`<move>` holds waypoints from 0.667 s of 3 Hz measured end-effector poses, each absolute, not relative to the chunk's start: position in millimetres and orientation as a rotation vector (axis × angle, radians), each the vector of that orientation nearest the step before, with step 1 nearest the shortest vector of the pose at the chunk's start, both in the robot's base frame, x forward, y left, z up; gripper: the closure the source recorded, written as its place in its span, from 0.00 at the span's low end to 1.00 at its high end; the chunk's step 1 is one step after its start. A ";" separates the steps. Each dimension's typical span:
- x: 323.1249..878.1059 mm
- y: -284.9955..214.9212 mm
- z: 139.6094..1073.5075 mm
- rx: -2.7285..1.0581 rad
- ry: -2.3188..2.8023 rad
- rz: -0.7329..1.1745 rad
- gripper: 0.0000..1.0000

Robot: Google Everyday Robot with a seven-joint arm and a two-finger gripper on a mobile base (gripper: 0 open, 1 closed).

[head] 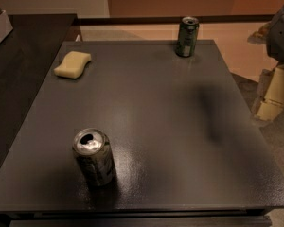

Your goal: Move sponge near 7up can

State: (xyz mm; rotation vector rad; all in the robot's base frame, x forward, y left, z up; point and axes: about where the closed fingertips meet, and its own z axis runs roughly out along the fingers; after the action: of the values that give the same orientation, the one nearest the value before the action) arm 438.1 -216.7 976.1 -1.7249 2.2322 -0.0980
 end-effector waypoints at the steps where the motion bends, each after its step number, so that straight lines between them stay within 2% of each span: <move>1: 438.1 -216.7 976.1 -1.725 2.232 -0.098 0.00; 2: 440.2 -213.1 979.4 -1.722 2.218 -0.085 0.00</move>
Offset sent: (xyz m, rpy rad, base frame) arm 0.0042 0.0070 0.0019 0.0340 0.0122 0.0159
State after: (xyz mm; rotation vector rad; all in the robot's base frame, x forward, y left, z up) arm 440.2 -213.1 979.4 -1.7217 2.2181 -0.0848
